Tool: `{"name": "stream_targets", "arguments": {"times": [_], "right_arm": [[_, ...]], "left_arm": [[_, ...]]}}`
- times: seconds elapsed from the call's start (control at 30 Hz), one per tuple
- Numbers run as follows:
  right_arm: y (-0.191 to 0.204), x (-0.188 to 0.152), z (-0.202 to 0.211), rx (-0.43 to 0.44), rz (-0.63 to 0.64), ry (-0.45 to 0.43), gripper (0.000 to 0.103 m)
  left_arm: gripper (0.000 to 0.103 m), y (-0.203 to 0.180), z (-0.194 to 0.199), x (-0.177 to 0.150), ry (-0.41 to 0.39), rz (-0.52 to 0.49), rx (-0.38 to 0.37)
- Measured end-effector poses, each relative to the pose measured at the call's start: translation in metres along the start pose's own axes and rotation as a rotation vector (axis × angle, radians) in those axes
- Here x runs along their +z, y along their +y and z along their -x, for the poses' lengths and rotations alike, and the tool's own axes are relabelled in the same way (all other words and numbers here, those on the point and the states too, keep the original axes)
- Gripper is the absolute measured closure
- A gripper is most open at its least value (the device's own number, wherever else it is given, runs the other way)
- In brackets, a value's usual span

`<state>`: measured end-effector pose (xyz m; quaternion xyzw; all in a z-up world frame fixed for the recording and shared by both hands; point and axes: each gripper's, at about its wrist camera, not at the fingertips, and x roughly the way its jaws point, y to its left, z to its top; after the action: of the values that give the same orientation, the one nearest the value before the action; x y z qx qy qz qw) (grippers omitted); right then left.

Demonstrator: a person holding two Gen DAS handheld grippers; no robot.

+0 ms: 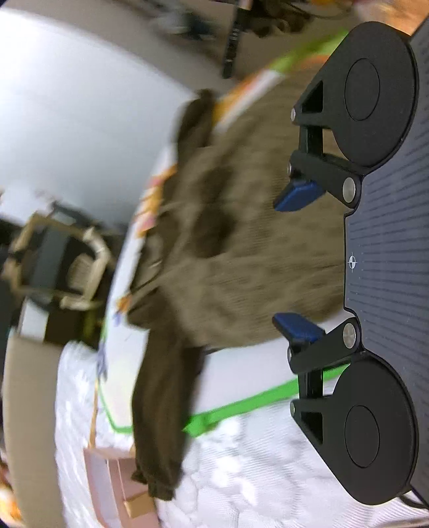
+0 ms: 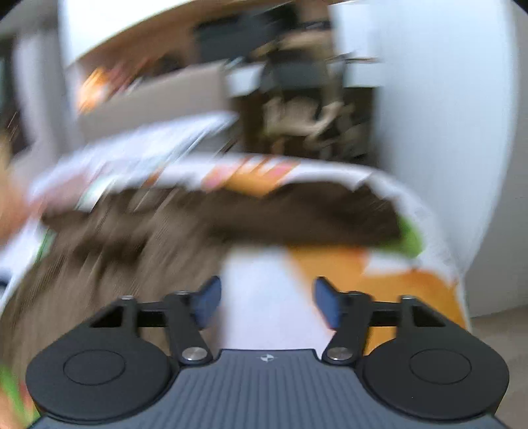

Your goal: Fold clothes

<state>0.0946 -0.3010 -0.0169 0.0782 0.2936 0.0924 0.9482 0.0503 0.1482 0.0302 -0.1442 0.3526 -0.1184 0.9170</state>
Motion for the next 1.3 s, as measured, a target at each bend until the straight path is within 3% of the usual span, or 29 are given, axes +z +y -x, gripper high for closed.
{"name": "stream_targets", "arguments": {"times": [0.1, 0.23, 0.27, 0.3, 0.33, 0.37, 0.47, 0.63, 0.73, 0.83, 1.0, 1.17, 1.23, 1.3], "right_arm": [[-0.034, 0.027, -0.04, -0.117, -0.076, -0.038, 0.033], [-0.067, 0.035, -0.105, -0.17, -0.165, 0.02, 0.024], [-0.073, 0.034, -0.118, -0.166, -0.202, 0.035, 0.027], [-0.075, 0.034, -0.127, -0.157, -0.238, 0.043, 0.051], [-0.074, 0.039, -0.128, -0.148, -0.244, 0.033, 0.06], [-0.073, 0.045, -0.127, -0.139, -0.246, 0.02, 0.085], [-0.074, 0.063, -0.119, -0.189, -0.262, -0.052, 0.086], [-0.063, 0.088, -0.105, -0.232, -0.247, -0.071, 0.086], [-0.011, 0.107, -0.093, -0.106, -0.174, -0.087, 0.086], [0.069, 0.135, -0.089, 0.067, -0.029, -0.113, 0.089], [0.206, 0.153, -0.117, 0.328, 0.165, -0.075, 0.091], [0.291, 0.139, -0.155, 0.451, 0.259, -0.024, 0.091], [0.292, 0.136, -0.146, 0.458, 0.325, -0.049, 0.09], [0.292, 0.134, -0.136, 0.462, 0.393, -0.077, 0.071]], "left_arm": [[0.021, 0.02, -0.014, 0.02, -0.042, 0.122, -0.001], [0.017, 0.036, -0.036, 0.036, -0.06, 0.204, 0.011], [0.016, 0.038, -0.038, 0.037, -0.063, 0.216, 0.012], [0.016, 0.04, -0.041, 0.038, -0.064, 0.227, 0.014], [0.015, 0.042, -0.044, 0.039, -0.064, 0.237, 0.017], [0.014, 0.044, -0.047, 0.04, -0.062, 0.24, 0.023], [0.012, 0.053, -0.054, 0.043, -0.064, 0.252, 0.047], [0.01, 0.075, -0.06, 0.046, -0.099, 0.312, 0.055], [0.01, 0.09, -0.062, 0.05, -0.12, 0.343, 0.055], [0.01, 0.103, -0.062, 0.055, -0.141, 0.376, 0.063], [0.01, 0.117, -0.059, 0.059, -0.179, 0.42, 0.076], [0.01, 0.131, -0.052, 0.053, -0.177, 0.459, 0.113], [0.01, 0.136, -0.046, 0.049, -0.176, 0.468, 0.119], [0.009, 0.137, -0.043, 0.045, -0.174, 0.46, 0.119]]}}
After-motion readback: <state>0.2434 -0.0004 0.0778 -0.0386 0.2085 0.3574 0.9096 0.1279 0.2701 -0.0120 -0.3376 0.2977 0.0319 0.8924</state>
